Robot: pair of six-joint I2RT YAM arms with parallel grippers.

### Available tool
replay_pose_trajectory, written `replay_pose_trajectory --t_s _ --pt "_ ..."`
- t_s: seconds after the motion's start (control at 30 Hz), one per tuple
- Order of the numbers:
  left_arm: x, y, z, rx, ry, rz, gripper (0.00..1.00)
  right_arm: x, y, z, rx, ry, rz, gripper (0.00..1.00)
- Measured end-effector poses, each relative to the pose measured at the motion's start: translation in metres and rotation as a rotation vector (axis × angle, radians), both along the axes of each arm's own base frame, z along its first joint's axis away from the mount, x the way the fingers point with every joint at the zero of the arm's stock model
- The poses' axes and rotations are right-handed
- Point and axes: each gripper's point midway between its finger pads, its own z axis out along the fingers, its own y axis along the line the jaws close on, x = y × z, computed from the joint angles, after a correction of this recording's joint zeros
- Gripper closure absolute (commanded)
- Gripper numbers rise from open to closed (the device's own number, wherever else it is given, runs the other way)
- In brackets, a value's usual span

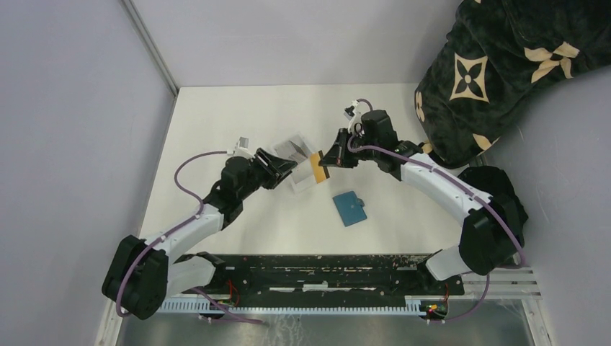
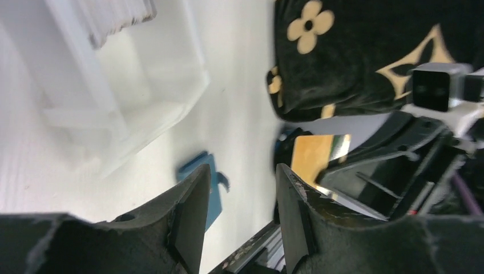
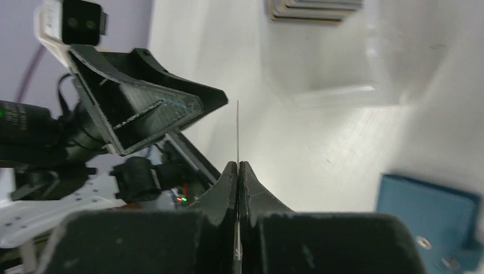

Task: Put the credit cards into the card holder
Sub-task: Pick up the credit card from the storage box, then open the card holder at the center of the board.

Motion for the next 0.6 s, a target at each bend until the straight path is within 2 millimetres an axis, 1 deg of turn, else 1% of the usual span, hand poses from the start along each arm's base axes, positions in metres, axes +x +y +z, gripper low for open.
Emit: replay_pose_trajectory --t_s 0.07,0.13,0.17,0.3,0.43,0.5,0.53,0.6 --pt "-0.007 -0.004 -0.014 0.057 0.027 -0.003 0.52 -0.005 -0.013 -0.006 -0.085 -0.018 -0.004 0.99" --pt "-0.019 -0.014 -0.027 0.111 0.052 -0.027 0.54 -0.014 -0.025 -0.017 -0.169 -0.011 -0.003 0.99" --pt "-0.027 -0.022 -0.034 0.144 0.063 -0.053 0.55 -0.020 -0.033 -0.027 -0.229 0.003 -0.003 0.99" --pt "-0.046 -0.055 -0.056 0.268 0.089 -0.140 0.59 -0.041 -0.051 -0.056 -0.400 0.041 0.029 0.99" --pt "-0.060 -0.082 -0.077 0.360 0.103 -0.207 0.63 -0.056 -0.062 -0.073 -0.513 0.056 0.057 0.99" --pt "-0.063 -0.088 -0.091 0.398 0.119 -0.218 0.66 -0.062 -0.068 -0.085 -0.566 0.070 0.071 0.99" --pt "-0.069 -0.092 -0.098 0.418 0.127 -0.233 0.66 -0.064 -0.071 -0.090 -0.590 0.078 0.074 0.99" --pt "-0.072 -0.094 -0.110 0.452 0.139 -0.245 0.67 -0.067 -0.077 -0.100 -0.635 0.092 0.078 0.99"
